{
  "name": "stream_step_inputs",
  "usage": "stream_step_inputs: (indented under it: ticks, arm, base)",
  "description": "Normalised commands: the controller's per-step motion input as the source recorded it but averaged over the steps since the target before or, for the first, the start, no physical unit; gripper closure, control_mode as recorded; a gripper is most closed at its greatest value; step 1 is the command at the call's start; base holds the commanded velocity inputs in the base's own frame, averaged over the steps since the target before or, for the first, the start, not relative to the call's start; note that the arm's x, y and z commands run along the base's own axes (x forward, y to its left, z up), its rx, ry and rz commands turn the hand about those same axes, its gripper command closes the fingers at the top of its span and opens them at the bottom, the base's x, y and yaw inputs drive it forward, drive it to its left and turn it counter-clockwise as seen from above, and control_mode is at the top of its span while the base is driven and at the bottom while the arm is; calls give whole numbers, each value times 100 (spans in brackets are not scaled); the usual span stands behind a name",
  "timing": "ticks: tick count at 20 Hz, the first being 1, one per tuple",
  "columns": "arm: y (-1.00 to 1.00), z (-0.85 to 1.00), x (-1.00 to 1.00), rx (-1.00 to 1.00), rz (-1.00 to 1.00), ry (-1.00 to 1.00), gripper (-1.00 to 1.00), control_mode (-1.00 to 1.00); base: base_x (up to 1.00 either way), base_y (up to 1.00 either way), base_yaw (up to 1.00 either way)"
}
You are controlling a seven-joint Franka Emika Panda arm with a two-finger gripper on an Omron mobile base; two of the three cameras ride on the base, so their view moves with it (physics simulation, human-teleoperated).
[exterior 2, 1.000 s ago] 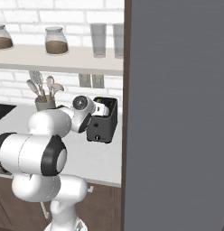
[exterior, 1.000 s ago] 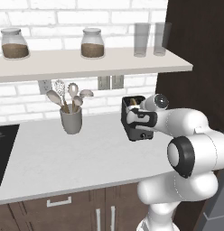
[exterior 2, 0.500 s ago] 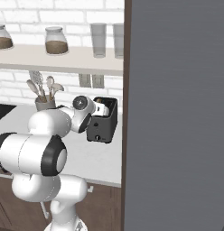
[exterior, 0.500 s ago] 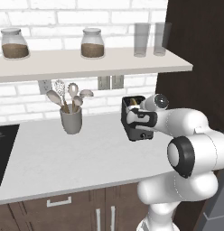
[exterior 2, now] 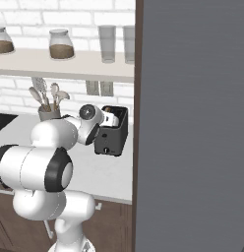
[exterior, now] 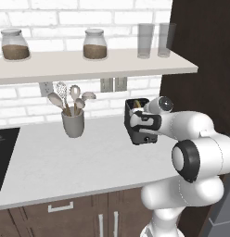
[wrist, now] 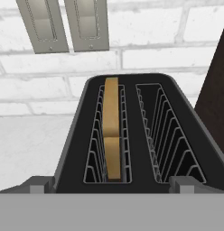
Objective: Start the toaster. Once the lever pops up, take the bread to the plate on the dining counter.
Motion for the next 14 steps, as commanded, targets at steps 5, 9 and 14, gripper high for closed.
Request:
stream_step_inputs:
  ticks: [5,9,14]
  arm:
    - [0,0,0,0,0,0,-100,-100]
    - [0,0,0,0,0,0,-100,-100]
    - [0,0,0,0,0,0,-100,-100]
  base:
    - [0,0,0]
    - [0,0,0]
    - [0,0,0]
